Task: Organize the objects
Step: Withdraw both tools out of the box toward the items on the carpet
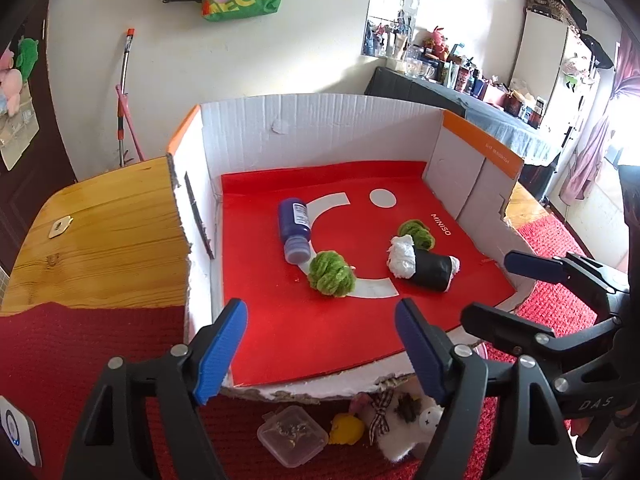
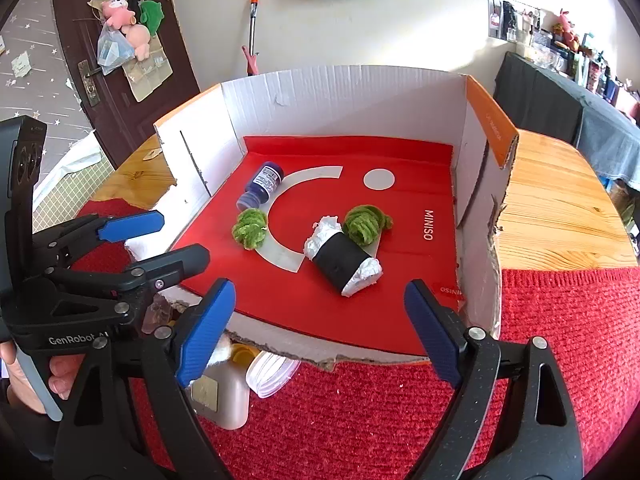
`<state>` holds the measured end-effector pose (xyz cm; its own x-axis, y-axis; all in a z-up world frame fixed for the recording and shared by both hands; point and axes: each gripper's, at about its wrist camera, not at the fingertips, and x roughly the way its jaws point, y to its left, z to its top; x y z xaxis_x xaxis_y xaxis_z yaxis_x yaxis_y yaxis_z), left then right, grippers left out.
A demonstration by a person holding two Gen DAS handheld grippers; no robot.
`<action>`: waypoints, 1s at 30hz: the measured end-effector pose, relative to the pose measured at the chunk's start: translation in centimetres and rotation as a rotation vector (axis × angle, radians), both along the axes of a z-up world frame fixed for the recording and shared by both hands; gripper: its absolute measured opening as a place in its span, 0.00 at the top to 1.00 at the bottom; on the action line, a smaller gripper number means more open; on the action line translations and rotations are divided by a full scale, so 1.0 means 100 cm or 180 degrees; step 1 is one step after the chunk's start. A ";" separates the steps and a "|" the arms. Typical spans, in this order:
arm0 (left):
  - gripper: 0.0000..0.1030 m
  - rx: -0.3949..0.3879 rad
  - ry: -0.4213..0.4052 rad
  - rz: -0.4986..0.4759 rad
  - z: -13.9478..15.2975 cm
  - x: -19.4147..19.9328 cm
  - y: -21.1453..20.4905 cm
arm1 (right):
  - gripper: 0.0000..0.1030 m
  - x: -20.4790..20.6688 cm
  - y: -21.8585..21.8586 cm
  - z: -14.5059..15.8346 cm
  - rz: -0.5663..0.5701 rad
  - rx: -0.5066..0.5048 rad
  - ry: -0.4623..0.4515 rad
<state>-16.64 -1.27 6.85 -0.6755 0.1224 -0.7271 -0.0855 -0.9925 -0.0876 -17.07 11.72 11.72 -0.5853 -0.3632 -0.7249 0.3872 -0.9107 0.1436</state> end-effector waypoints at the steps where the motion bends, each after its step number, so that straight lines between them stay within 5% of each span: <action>1: 0.22 0.0002 0.0003 0.0006 0.000 0.001 -0.001 | 0.11 0.002 0.001 0.001 -0.0006 0.0005 0.0014; 30: 0.16 -0.0023 0.0094 0.0093 0.007 0.044 -0.005 | 0.06 0.044 0.002 0.009 0.0033 -0.0002 0.0142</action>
